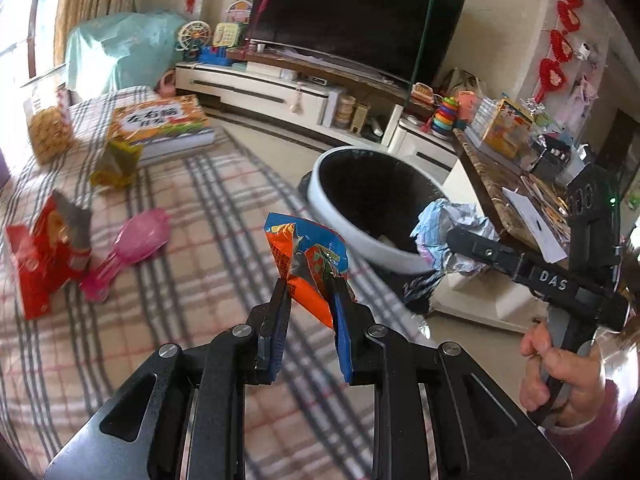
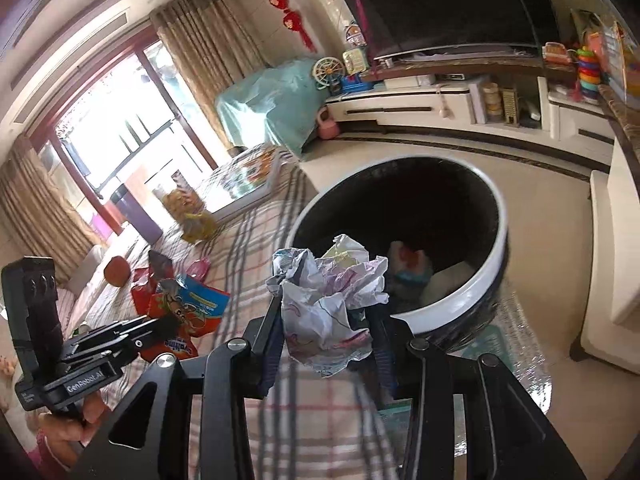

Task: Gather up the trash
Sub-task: 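Carry the snack bag and crumpled plastic over the bin and open both tools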

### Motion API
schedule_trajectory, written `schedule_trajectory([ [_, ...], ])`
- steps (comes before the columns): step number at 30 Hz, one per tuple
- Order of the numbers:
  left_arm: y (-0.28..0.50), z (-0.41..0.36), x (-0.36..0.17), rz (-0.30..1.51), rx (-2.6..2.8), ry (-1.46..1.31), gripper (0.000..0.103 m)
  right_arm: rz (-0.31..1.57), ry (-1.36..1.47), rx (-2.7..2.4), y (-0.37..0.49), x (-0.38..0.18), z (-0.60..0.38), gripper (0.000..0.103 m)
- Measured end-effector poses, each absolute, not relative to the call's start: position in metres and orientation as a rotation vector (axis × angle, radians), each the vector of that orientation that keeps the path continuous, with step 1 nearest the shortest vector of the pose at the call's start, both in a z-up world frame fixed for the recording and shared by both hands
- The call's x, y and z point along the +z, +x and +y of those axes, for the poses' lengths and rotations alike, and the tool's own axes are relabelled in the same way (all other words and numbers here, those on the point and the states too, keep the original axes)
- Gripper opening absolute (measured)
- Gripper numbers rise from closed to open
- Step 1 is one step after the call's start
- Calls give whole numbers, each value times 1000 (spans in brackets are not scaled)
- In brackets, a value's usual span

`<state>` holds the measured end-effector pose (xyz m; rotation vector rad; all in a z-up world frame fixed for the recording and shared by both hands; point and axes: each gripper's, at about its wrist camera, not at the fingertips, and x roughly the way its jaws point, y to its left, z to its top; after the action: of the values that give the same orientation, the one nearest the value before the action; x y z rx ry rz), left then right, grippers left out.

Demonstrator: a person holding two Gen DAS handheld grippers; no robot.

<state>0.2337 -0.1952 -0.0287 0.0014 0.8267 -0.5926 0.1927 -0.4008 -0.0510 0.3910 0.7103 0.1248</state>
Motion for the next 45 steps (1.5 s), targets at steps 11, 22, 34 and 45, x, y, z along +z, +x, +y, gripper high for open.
schedule_trajectory([
  [11, 258, -241, -15, 813, -643, 20, 19, 708, 389, 70, 210, -49, -436, 40],
  [22, 282, -276, -26, 839, -666, 44, 19, 733, 368, 50, 230, -51, -454, 41],
  [34, 304, -300, -37, 882, -676, 69, 20, 790, 336, 50, 250, -60, -454, 43],
  [45, 319, -320, -38, 899, -670, 122, 32, 823, 338, 32, 269, -62, -463, 52],
])
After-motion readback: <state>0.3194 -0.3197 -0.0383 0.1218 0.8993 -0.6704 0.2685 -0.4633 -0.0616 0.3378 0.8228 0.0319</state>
